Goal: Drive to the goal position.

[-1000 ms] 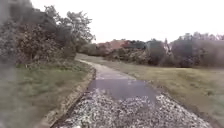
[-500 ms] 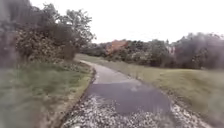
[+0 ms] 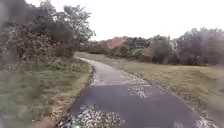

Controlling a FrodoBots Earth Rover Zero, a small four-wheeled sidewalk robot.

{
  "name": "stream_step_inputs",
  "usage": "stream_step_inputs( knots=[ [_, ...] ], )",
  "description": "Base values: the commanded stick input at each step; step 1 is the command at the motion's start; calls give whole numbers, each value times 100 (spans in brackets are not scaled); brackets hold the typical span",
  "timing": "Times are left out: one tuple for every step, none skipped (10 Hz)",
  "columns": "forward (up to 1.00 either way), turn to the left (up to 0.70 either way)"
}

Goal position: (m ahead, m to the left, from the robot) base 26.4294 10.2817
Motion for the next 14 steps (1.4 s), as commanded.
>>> stream_step_inputs(
  knots=[
    [100, 0],
    [100, 0],
    [100, 0],
    [100, 0],
    [100, -28],
    [100, -34],
    [100, -40],
    [100, -24],
    [100, -6],
    [100, 0],
    [100, 0],
    [100, 0],
    [100, 0],
    [100, 0]
  ],
)
